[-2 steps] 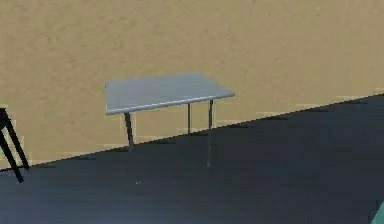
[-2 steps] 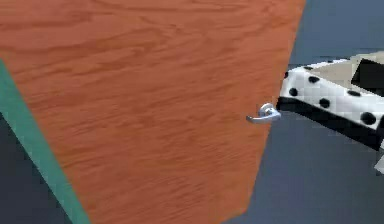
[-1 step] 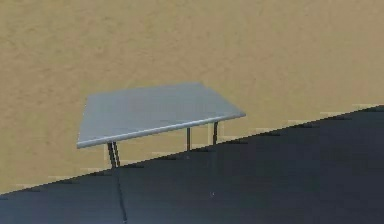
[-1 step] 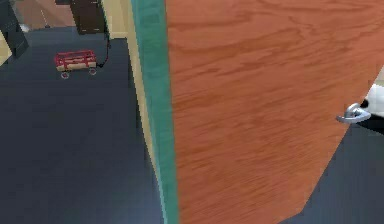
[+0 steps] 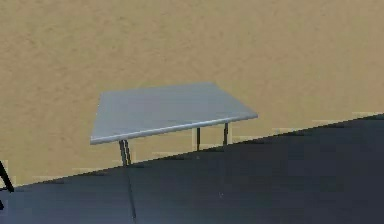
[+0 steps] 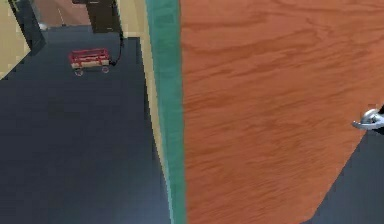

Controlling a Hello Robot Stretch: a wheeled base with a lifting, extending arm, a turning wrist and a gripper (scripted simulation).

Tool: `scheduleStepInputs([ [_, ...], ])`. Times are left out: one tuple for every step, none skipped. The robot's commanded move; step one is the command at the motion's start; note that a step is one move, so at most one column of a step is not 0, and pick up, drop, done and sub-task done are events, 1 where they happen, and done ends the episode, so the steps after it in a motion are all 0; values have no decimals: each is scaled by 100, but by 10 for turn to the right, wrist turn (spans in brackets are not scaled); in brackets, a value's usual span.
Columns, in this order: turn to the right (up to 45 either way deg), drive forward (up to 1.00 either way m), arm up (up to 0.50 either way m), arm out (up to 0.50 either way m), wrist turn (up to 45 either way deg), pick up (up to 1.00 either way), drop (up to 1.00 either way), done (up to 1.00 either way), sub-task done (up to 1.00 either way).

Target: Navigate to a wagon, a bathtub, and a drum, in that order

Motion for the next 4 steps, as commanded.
scheduleStepInputs([
  [0, 30, 0, 0, 0, 0, 0, 0, 0],
  [450, 0, 0, 0, 0, 0, 0, 0, 0],
  [240, 0, 0, 0, 0, 0, 0, 0, 0],
  [0, 30, 0, 0, 0, 0, 0, 0, 0],
])
